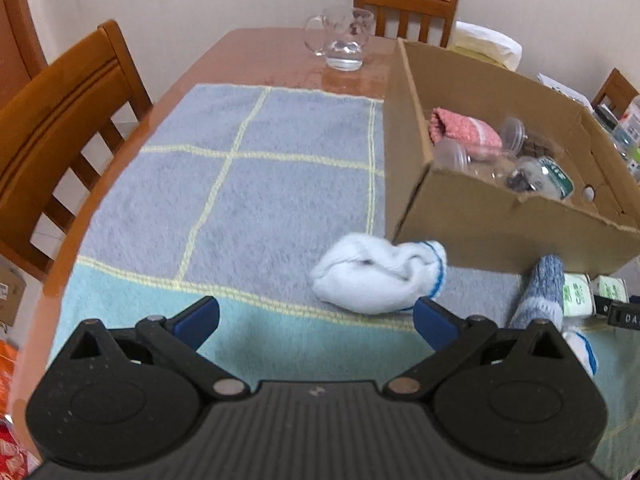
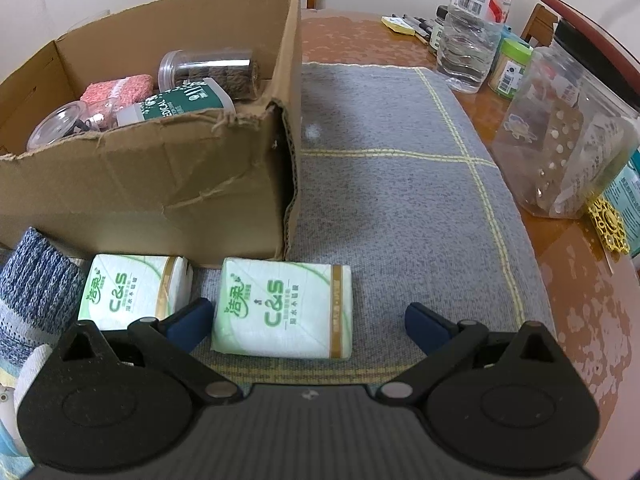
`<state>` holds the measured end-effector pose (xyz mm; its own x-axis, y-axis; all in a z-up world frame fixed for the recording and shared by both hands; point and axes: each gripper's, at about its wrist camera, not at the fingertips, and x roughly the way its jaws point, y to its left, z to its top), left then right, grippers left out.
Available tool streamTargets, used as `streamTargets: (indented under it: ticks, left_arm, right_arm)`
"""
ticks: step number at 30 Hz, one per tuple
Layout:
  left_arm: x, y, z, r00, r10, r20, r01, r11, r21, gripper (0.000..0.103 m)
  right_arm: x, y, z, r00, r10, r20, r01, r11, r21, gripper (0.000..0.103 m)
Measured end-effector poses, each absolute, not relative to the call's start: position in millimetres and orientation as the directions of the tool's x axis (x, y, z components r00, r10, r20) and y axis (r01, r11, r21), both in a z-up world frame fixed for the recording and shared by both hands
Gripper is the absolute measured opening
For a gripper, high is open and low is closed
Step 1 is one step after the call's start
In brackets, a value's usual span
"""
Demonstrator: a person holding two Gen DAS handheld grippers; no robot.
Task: Organize objects
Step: 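Grasp the white sock with the left tool while the right tool grasps a C&S tissue pack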
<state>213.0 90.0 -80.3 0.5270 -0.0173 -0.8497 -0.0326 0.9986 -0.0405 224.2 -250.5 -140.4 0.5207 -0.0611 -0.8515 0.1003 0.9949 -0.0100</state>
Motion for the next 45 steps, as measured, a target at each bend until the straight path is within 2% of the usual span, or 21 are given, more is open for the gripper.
streamTargets:
  ticks: [9, 15, 22, 30, 33, 36, 38, 40, 45]
  left_arm:
    - [206.1, 72.6, -117.2, 0.498, -0.109, -0.86, 0.024, 0.993, -0.112, 0.102]
    - [198.6, 63.9, -122.1, 0.493, -0.161, -0.855, 0.157, 0.983, -0.095, 0.102]
    - [204.6, 53.6, -136.7, 0.49, -0.082, -0.868, 0.208, 0.978, 0.025, 0.103]
    - [214.9, 52.9, -138.3, 0.507, -0.093, -0.857, 0.211, 0.977, 0.018, 0.103]
    - [216.3, 52.5, -136.8, 0.507, -0.099, -0.856, 0.218, 0.976, 0.016, 0.098]
    - [216.6, 51.2, -134.6, 0.504, -0.113, -0.856, 0.229, 0.973, 0.006, 0.091]
    - [215.5, 49.2, -133.4, 0.506, -0.109, -0.856, 0.234, 0.972, 0.014, 0.089]
    - [214.9, 49.3, -132.7, 0.51, -0.107, -0.854, 0.23, 0.973, 0.016, 0.088]
    - [216.6, 55.1, -128.0, 0.499, -0.125, -0.857, 0.216, 0.976, -0.017, 0.085]
  right_arm:
    - [217.5, -248.8, -142.2, 0.548, -0.062, -0.834, 0.093, 0.996, -0.013, 0.103]
    - [214.4, -248.0, -140.5, 0.54, -0.028, -0.841, 0.036, 0.999, -0.01, 0.103]
    - [218.1, -250.6, -140.4, 0.541, -0.011, -0.841, 0.004, 1.0, -0.011, 0.103]
    - [226.5, -248.2, -139.3, 0.533, 0.002, -0.846, -0.014, 1.0, -0.007, 0.103]
    - [224.5, -244.8, -137.7, 0.534, 0.002, -0.845, -0.025, 1.0, -0.014, 0.097]
    - [222.6, -243.2, -135.8, 0.536, 0.003, -0.844, -0.03, 0.999, -0.016, 0.085]
    - [220.3, -241.0, -133.8, 0.535, 0.003, -0.845, -0.036, 0.999, -0.019, 0.076]
    - [219.5, -238.8, -132.1, 0.535, -0.003, -0.845, -0.041, 0.999, -0.029, 0.072]
    - [215.8, -233.8, -128.7, 0.536, -0.039, -0.844, -0.052, 0.996, -0.079, 0.07]
